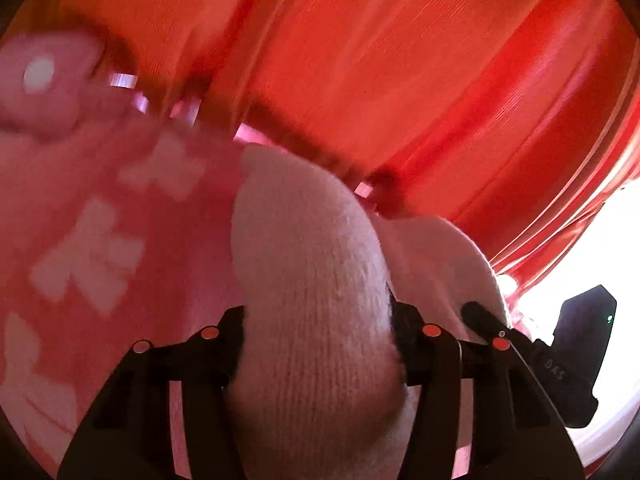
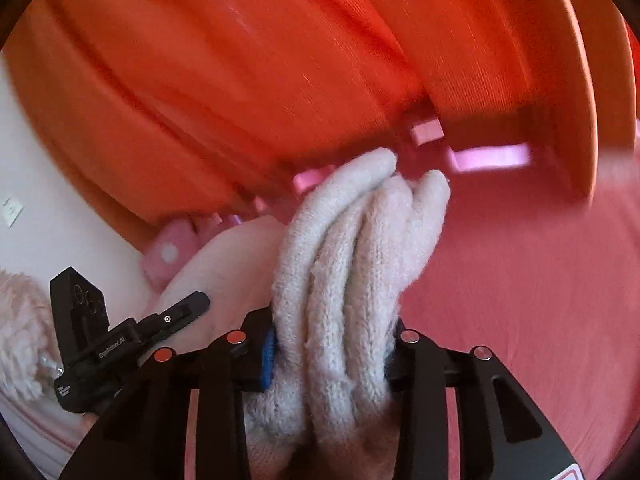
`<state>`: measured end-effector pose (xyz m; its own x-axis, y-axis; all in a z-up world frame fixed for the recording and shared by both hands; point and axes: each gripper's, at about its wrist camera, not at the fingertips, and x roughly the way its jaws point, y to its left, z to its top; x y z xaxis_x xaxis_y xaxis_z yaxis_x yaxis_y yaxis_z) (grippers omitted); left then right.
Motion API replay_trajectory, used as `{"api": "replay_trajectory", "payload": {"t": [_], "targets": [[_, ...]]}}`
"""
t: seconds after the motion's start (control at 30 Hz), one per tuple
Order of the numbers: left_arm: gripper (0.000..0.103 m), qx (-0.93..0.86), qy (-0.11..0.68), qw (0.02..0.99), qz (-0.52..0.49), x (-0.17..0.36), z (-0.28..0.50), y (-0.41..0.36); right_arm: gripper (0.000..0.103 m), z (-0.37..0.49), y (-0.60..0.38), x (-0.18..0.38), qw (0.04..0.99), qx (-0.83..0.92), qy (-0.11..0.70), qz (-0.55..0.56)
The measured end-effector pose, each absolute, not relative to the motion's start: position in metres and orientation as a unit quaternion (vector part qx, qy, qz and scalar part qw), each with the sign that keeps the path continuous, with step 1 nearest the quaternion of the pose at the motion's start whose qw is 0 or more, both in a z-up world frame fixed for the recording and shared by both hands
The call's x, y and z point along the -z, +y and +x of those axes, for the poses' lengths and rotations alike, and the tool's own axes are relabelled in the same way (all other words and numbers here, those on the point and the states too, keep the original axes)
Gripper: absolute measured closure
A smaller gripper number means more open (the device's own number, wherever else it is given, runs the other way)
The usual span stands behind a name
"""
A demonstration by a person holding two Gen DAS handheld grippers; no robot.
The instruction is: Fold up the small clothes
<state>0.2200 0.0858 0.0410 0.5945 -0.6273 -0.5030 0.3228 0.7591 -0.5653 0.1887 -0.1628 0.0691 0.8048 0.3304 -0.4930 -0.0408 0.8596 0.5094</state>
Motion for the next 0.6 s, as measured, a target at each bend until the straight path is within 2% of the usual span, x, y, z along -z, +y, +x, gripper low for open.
{"api": "replay_trajectory", "payload": {"t": [0.1, 0.17, 0.2, 0.23, 0.3, 0.37, 0.43, 0.53, 0.57, 0.6], "targets": [[0.04, 0.257, 0.357, 0.878, -0.191, -0.035, 0.225, 0.089, 0.061, 0.21, -0.175, -0.033, 0.901, -0.079, 0.335, 0.263], [0.039, 0.216, 0.404, 0.873, -0.165, -0.004, 0.234, 0.086, 0.062, 0.221, -0.181, 0.005, 0.882, -0.011, 0.4, 0.249], [0.042, 0.186, 0.425, 0.873, -0.15, 0.008, 0.237, 0.085, 0.064, 0.22, -0.183, 0.008, 0.883, 0.004, 0.402, 0.244], [0.041, 0.168, 0.429, 0.876, -0.142, 0.014, 0.235, 0.087, 0.065, 0.213, -0.187, 0.0, 0.889, -0.003, 0.384, 0.251], [0.042, 0.167, 0.422, 0.878, -0.153, 0.002, 0.227, 0.095, 0.065, 0.194, -0.187, -0.03, 0.907, 0.005, 0.35, 0.235], [0.039, 0.167, 0.39, 0.894, -0.144, -0.022, 0.209, 0.097, 0.063, 0.171, -0.177, -0.053, 0.921, -0.004, 0.328, 0.211], [0.03, 0.147, 0.372, 0.911, -0.099, -0.032, 0.192, 0.091, 0.063, 0.166, -0.163, -0.05, 0.918, -0.009, 0.348, 0.19], [0.028, 0.11, 0.411, 0.905, -0.017, -0.01, 0.188, 0.077, 0.066, 0.173, -0.141, -0.01, 0.889, 0.022, 0.447, 0.093], [0.028, 0.106, 0.43, 0.897, -0.006, 0.001, 0.188, 0.075, 0.065, 0.176, -0.136, -0.001, 0.886, 0.028, 0.457, 0.076], [0.028, 0.107, 0.432, 0.895, -0.01, 0.004, 0.188, 0.074, 0.059, 0.174, -0.139, -0.001, 0.889, 0.032, 0.45, 0.074]]}}
